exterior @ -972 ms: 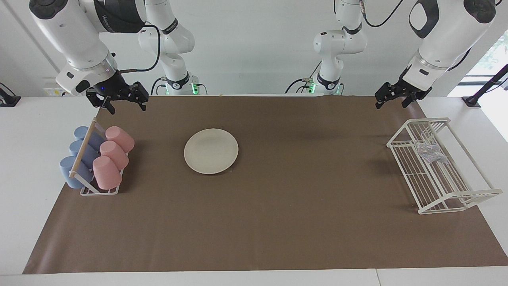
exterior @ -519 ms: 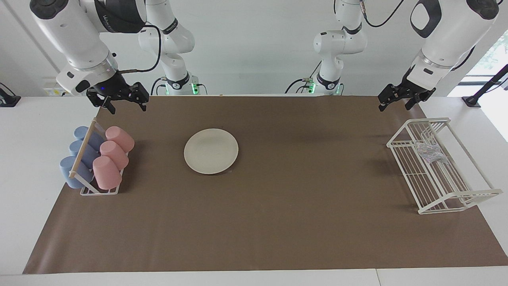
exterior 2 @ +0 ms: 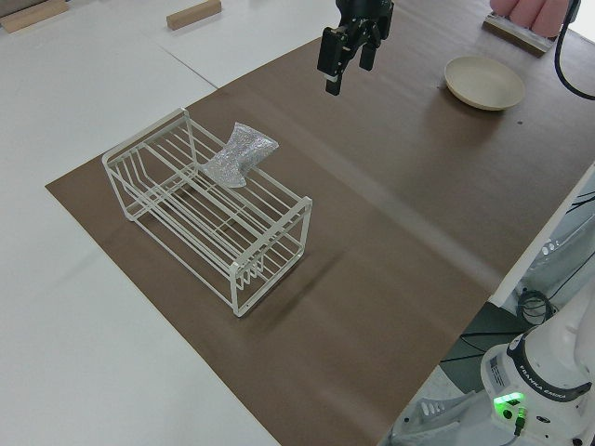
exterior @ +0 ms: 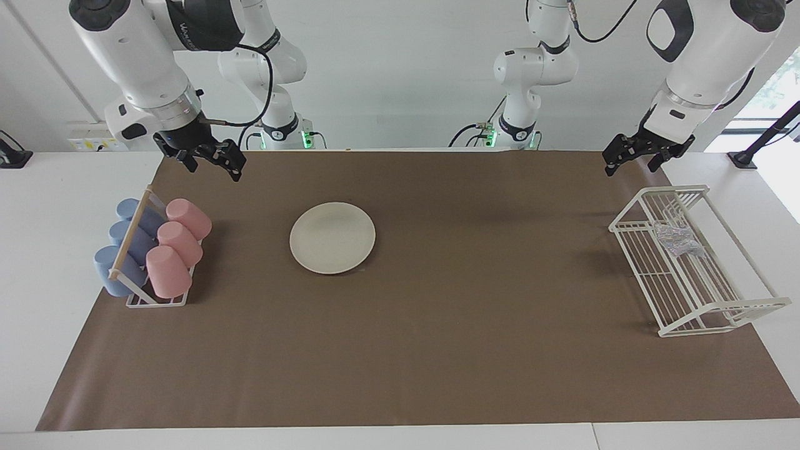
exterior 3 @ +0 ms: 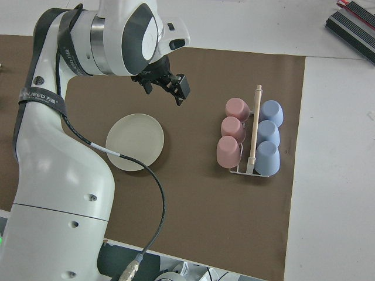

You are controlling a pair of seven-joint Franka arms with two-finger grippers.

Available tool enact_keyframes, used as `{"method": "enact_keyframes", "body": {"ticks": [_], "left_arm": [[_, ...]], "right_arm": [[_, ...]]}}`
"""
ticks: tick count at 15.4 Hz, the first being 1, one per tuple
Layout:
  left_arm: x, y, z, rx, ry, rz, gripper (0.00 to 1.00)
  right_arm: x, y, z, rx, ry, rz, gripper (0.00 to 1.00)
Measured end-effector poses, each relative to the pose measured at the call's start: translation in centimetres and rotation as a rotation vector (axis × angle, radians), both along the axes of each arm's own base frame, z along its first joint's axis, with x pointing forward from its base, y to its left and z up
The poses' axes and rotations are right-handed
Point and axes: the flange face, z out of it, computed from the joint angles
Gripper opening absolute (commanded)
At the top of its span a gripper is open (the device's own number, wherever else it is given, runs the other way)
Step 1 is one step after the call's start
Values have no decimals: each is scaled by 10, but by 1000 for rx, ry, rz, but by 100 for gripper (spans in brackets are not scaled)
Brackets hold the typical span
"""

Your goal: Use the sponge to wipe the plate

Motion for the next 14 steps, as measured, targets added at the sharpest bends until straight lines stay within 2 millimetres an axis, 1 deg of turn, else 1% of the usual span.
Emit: {"method": "enact_keyframes", "body": {"ticks": [4,7,9,10,13,14], "left_arm": [[4,-6,-8,162,0,-28,100],[18,-9,-24,307,-4,-75,100],[32,-16,-44,401,-11,-90,100],[42,-19,-58,443,-24,-88,100],[69,-18,-103,542,-30,-120,100],[75,-17,-114,565,-32,-134,100]], "right_arm": [[-3,8,-4,-22,13,-157,100],[-6,12,-8,-29,22,-191,100],[-9,12,-11,-34,30,-211,100],[-11,16,-12,-36,33,-220,100],[-16,42,-12,-48,33,-251,100],[-17,52,-11,-56,32,-295,100]]}}
